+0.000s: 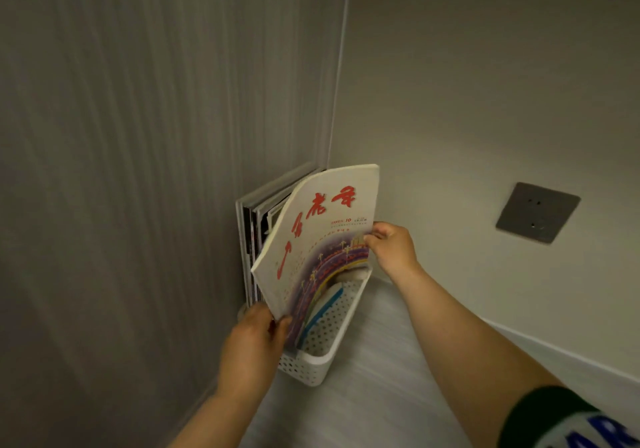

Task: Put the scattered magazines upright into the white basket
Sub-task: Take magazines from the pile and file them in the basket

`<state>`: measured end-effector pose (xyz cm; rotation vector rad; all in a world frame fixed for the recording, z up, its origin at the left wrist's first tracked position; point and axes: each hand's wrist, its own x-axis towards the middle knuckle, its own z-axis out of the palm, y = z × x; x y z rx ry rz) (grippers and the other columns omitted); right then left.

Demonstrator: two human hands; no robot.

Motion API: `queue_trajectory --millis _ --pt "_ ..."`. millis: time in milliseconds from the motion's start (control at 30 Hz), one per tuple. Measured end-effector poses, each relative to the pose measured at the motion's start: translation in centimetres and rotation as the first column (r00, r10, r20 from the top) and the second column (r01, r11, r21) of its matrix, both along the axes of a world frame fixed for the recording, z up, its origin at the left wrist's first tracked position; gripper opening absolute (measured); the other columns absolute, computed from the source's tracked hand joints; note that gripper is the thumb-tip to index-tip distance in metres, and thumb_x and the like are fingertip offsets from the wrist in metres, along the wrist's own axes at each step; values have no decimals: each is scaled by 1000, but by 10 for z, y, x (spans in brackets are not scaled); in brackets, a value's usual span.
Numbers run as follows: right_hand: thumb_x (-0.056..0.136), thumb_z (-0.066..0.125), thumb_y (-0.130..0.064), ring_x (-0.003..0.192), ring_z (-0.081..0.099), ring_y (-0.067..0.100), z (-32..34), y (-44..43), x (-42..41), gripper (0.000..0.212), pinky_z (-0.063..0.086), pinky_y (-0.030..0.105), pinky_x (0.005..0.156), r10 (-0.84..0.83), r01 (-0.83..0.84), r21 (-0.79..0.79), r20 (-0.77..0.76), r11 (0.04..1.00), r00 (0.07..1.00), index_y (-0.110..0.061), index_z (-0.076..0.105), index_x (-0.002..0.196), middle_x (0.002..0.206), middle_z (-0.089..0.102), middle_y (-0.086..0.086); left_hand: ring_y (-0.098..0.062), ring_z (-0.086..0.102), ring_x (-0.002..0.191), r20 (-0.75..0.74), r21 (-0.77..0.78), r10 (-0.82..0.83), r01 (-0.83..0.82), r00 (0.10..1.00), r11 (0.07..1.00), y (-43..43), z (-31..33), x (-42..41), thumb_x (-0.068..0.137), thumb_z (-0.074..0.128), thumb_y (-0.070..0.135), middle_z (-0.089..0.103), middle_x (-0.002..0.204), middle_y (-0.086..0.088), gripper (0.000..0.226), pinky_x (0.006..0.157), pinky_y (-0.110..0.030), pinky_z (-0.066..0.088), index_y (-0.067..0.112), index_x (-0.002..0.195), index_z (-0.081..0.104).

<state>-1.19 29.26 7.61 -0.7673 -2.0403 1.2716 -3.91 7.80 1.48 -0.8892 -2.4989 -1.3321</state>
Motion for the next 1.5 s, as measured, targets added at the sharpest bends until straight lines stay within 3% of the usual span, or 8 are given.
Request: queue_trajectory --millis 200,300,400,533,667,967,1200,1500 --pt "87 49 -2 92 60 22 -17 2 -16 24 46 27 80 33 -33 -4 120 999 992 -4 59 109 112 64 16 -38 63 80 31 -64 35 -33 999 997 5 -17 -12 81 61 13 65 93 -24 18 62 -35 43 -4 88 61" --pt "88 53 -11 124 45 25 -24 0 -24 53 36 23 88 59 -52 -89 84 995 995 -11 31 136 138 43 9 -38 62 72 37 -53 46 -44 998 998 9 -15 -15 80 63 12 64 80 -24 14 59 -36 41 -1 74 61" --pt "90 51 -20 126 39 20 -32 -9 -31 67 36 15 86 76 -68 -214 29 975 997 -18 10 144 142 32 3 -32 57 58 60 38 32 -35 998 999 14 -16 -14 75 68 8 48 53 -6 42 53 -25 25 22 51 36" --pt "91 48 -26 131 38 22 -43 -22 -41 61 36 46 107 229 -214 -335 5 917 973 -24 14 142 147 34 4 -28 55 60 111 89 61 -71 992 993 17 -19 -20 75 69 12 52 58 -7 53 55 -25 31 35 52 26" --pt "87 47 -45 137 27 23 -53 -34 -48 69 31 51 109 325 -266 -329 138 906 936 -33 8 143 151 23 0 -21 50 63 135 113 80 -95 988 989 22 -21 -25 75 69 16 52 65 -3 50 56 -25 31 34 53 28" --pt "90 44 -41 138 25 24 -59 -39 -44 64 29 45 112 343 -276 -258 269 926 900 -27 10 144 152 20 4 -22 45 55 182 122 93 -117 979 986 25 -18 -27 76 67 17 42 54 8 47 53 -27 30 30 54 28" --pt "92 46 -23 111 53 21 -44 -28 -6 37 39 25 91 258 -273 -16 382 962 887 -13 46 128 129 54 11 -24 53 63 134 77 165 -176 977 981 22 -12 -2 78 64 28 52 61 4 23 55 -26 32 24 63 47" --pt "88 44 -3 101 59 33 -32 42 148 27 44 33 92 -66 59 31 328 998 942 2 61 107 114 63 22 -14 51 56 141 21 -288 288 947 957 79 -8 106 80 62 24 50 50 11 36 53 -24 33 37 53 42"
